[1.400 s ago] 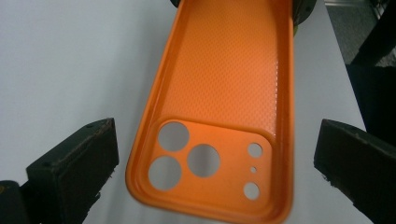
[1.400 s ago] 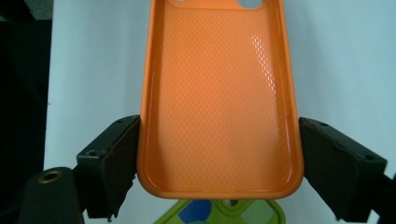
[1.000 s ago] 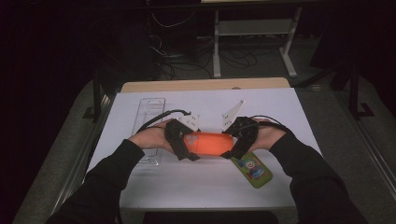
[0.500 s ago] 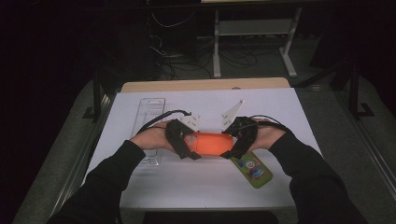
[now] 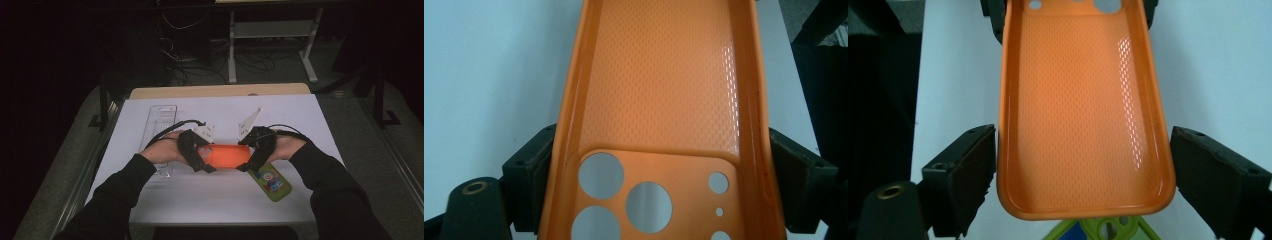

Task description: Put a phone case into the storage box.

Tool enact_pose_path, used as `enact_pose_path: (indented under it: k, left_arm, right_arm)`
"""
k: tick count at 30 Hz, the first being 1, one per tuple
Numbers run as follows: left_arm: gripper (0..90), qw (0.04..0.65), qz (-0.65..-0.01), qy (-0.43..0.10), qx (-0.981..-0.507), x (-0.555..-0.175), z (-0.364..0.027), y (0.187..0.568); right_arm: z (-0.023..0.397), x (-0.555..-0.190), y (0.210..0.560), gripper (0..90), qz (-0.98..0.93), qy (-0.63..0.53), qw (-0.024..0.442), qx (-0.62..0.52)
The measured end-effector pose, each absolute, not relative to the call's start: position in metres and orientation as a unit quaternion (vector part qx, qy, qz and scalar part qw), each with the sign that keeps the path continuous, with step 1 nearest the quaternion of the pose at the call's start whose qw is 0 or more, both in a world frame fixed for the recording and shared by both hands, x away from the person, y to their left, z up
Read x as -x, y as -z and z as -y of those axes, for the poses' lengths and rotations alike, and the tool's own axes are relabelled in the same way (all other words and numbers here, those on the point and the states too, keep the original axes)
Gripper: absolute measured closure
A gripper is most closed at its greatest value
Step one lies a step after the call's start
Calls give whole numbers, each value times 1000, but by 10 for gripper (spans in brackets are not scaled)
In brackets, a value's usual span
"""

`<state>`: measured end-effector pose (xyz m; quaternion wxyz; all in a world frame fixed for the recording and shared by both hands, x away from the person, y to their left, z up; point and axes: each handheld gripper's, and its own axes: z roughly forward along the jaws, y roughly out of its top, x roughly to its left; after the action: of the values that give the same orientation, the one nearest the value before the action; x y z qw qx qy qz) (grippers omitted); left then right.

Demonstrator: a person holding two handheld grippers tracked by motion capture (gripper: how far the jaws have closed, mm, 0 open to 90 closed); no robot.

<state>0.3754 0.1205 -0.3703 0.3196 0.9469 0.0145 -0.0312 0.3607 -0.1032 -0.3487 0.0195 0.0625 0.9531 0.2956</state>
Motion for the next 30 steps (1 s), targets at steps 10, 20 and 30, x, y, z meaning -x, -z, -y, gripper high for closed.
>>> enact_pose_path:
  k: [10,20,30]
  left_arm:
    - [152,309,-92,4,-947,-372,-126,373]
    - [152,300,-180,-31,-936,-367,-132,376]
    - [152,284,-217,-49,-933,-367,-132,378]
  right_arm:
    - [121,-364,345,15,-934,-335,41,-116]
    - [137,-362,358,6,-896,-377,67,-223]
    - [141,-353,376,0,-869,-384,93,-297]
